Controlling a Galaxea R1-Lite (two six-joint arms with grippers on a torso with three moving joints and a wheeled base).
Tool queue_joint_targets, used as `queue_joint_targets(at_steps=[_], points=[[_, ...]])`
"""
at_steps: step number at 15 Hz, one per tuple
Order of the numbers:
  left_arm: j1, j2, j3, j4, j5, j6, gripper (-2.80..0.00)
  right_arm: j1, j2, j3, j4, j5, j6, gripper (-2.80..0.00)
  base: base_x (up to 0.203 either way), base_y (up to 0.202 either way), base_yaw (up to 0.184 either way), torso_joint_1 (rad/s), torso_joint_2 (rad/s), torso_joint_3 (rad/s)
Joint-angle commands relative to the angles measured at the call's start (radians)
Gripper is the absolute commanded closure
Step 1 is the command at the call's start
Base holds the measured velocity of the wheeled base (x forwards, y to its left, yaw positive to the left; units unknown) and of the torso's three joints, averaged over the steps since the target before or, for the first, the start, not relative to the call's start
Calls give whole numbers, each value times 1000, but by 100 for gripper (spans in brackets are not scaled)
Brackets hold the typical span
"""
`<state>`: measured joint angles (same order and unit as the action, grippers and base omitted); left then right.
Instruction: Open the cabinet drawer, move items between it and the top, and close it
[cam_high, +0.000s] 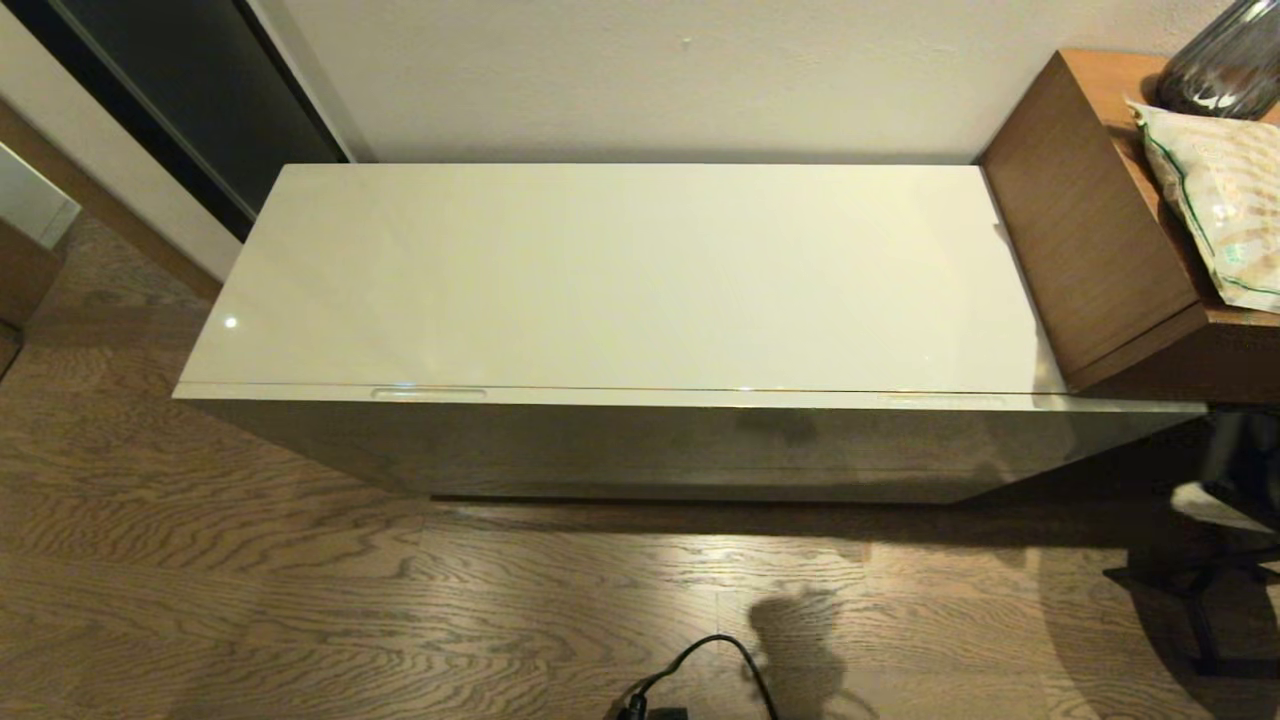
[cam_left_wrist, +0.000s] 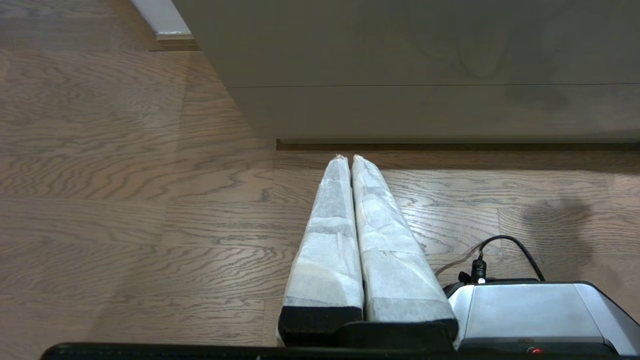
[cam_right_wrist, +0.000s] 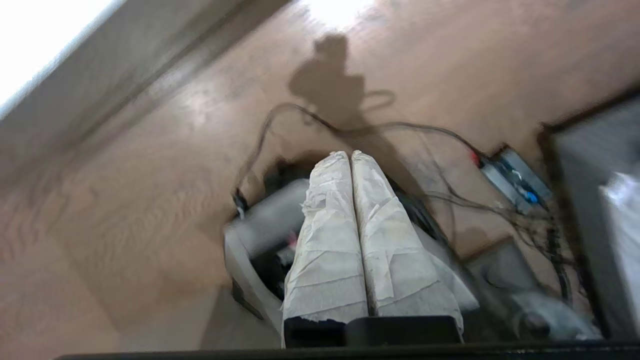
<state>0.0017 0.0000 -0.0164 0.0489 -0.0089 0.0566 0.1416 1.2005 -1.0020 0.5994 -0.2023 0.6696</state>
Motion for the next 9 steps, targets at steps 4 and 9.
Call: queue_joint_targets(at_steps=[4, 9], points=[[0, 2, 1, 0, 0, 0, 0, -7, -578, -406, 797, -24, -11, 0, 0, 0, 0, 0, 0, 0], [0, 2, 0, 0, 0, 0, 0, -92, -881, -494, 922, -26, -185, 0, 0, 0, 0, 0, 0, 0]])
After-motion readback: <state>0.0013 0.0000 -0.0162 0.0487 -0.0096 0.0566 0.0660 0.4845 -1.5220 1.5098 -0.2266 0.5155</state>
